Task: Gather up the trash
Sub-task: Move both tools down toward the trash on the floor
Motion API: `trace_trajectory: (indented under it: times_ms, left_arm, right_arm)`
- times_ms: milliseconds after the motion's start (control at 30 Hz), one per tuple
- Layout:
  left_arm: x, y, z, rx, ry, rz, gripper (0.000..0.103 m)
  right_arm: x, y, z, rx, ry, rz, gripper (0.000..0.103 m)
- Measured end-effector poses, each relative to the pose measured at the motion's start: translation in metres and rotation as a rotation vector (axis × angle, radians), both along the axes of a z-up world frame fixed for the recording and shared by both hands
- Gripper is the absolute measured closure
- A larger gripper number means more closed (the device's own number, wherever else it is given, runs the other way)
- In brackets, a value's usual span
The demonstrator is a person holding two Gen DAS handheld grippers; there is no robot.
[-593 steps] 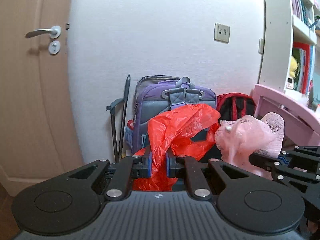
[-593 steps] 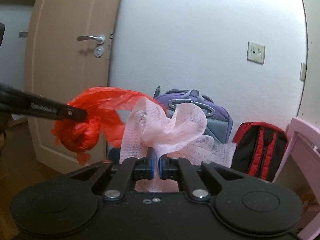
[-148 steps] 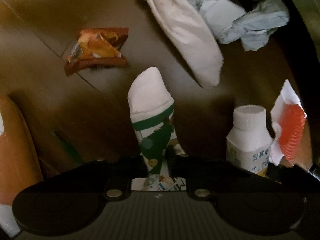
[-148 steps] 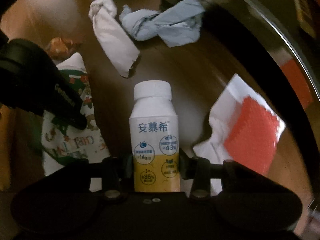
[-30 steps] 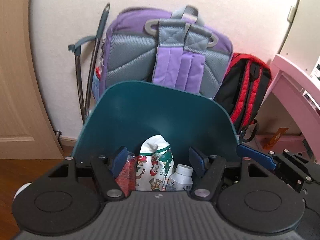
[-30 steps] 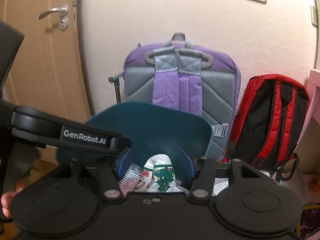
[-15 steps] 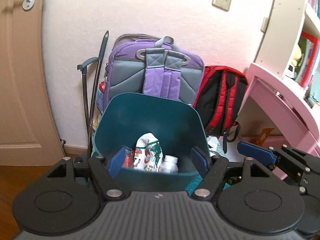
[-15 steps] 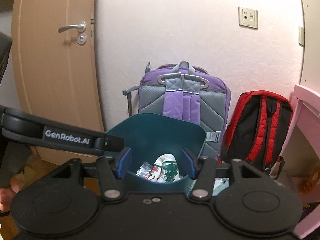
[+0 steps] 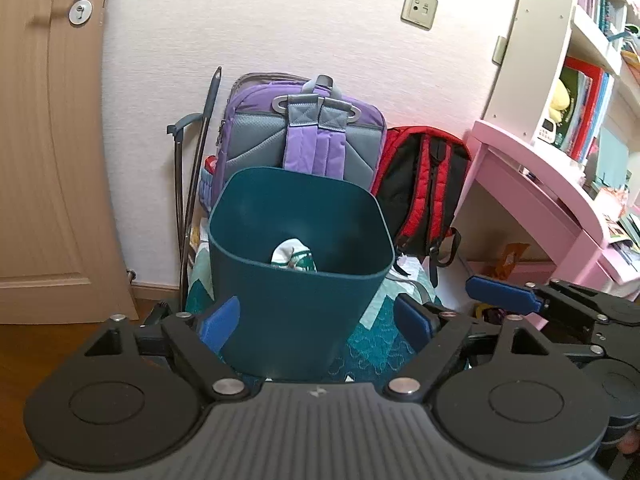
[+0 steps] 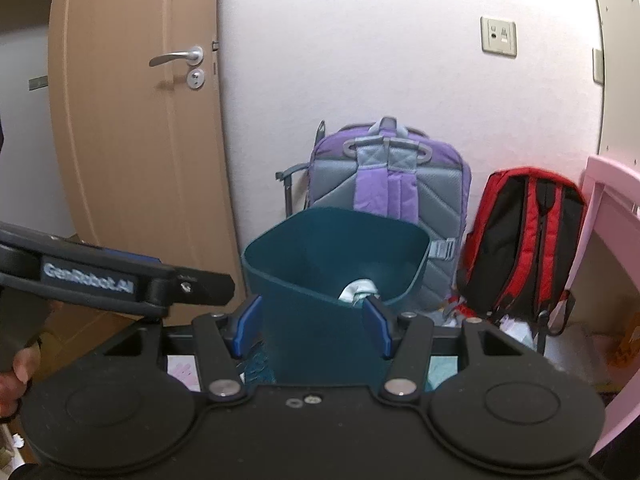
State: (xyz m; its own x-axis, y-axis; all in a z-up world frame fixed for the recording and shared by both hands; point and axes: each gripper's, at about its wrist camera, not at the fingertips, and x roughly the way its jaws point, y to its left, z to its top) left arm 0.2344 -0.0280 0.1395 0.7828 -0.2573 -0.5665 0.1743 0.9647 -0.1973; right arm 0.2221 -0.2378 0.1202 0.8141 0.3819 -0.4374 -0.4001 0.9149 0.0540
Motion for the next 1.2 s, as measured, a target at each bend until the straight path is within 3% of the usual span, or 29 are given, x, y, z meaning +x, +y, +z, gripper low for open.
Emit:
trace_trajectory:
  times_ms: [233,333,567,933,1200]
  left_arm:
    - [-0.021,0.013,-0.017,-0.012,-0.001,-0.001,0.015]
    - [-0.027,0.02,-0.031,0.001,0.003,0.006,0.002]
    - [-0.035,0.04,-0.083,0.034,0.039,0.023,0.002]
    - [-0.003,0.076,-0.232,0.066,0.302,0.112,0.002]
    - [0.036,0.103,-0.349,0.092,0.556,0.175,0.002]
  right_arm:
    - [-0.014,0.002,-0.033,0.024,0.056,0.019,0.049]
    - [-0.016,0.003,-0.051,0.038,0.091,0.024,0.048]
    - [-0.016,0.011,-0.108,0.046,0.196,0.022,0.048]
    - [0.015,0.026,-0.254,0.005,0.466,-0.044,0.048]
    - [0.049,0.024,-0.36,-0.009,0.629,-0.086,0.049]
